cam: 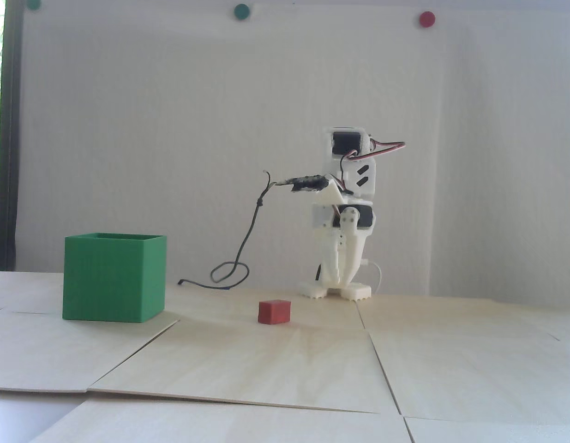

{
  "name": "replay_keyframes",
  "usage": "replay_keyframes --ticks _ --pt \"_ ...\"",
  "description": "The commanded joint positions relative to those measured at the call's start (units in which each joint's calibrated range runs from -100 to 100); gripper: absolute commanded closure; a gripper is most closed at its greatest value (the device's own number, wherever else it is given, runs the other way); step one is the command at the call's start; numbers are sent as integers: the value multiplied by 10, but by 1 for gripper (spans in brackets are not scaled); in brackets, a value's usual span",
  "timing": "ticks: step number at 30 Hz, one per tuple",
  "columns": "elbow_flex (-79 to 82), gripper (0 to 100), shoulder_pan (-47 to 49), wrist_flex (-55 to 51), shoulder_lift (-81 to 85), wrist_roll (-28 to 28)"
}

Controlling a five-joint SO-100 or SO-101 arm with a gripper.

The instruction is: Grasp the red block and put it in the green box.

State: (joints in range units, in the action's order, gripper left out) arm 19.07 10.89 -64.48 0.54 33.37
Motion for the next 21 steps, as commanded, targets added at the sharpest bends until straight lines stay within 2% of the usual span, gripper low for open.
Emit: replay_keyframes --ticks 1,5,8,14,21 --pt "-39 96 14 -4 -2 -2" --pt "27 96 69 -49 5 14" --pt "38 96 76 -40 4 11" --pt "5 96 0 33 -3 -8" --pt "-93 96 -59 12 -46 -7"
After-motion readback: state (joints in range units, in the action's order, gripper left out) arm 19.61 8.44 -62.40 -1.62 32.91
